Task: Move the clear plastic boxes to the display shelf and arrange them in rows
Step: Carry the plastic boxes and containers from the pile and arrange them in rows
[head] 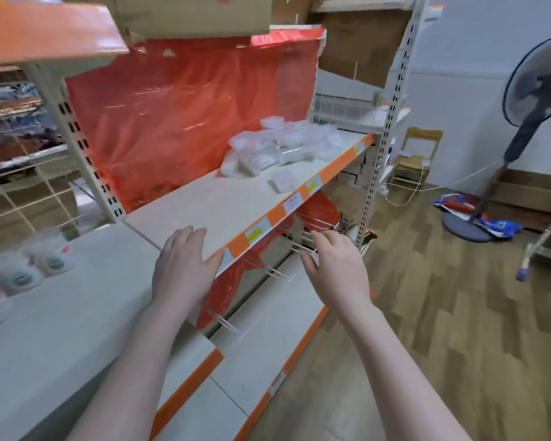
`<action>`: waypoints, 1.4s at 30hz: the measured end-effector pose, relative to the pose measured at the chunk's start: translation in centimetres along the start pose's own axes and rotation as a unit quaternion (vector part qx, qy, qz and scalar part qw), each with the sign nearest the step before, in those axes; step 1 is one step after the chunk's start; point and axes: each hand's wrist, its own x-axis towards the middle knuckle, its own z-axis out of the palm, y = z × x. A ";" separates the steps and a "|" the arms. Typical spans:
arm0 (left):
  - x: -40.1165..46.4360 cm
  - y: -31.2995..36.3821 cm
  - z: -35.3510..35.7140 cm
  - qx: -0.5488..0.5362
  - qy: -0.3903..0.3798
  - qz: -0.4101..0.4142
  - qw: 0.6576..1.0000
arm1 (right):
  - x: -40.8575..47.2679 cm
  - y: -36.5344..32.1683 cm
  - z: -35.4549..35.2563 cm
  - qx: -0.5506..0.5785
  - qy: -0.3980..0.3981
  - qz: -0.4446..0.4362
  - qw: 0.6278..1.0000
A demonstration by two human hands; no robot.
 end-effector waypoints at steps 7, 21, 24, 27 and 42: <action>8.7 2.9 5.1 -0.012 0.005 -0.001 1.000 | 8.1 4.7 5.3 0.003 -0.005 -0.016 1.000; 27.7 9.1 12.8 -0.031 -0.014 -0.042 0.999 | 25.9 15.3 14.1 -0.004 -0.057 -0.009 0.998; 29.5 9.9 14.2 -0.031 -0.006 -0.065 0.997 | 29.2 16.4 15.9 0.017 -0.077 -0.036 0.996; 30.5 11.1 15.8 -0.024 0.000 -0.103 0.994 | 32.4 17.7 18.1 0.053 -0.087 -0.075 0.992; 33.1 18.9 20.3 0.043 0.044 -0.341 0.938 | 46.3 20.7 24.2 0.189 -0.136 -0.285 0.930</action>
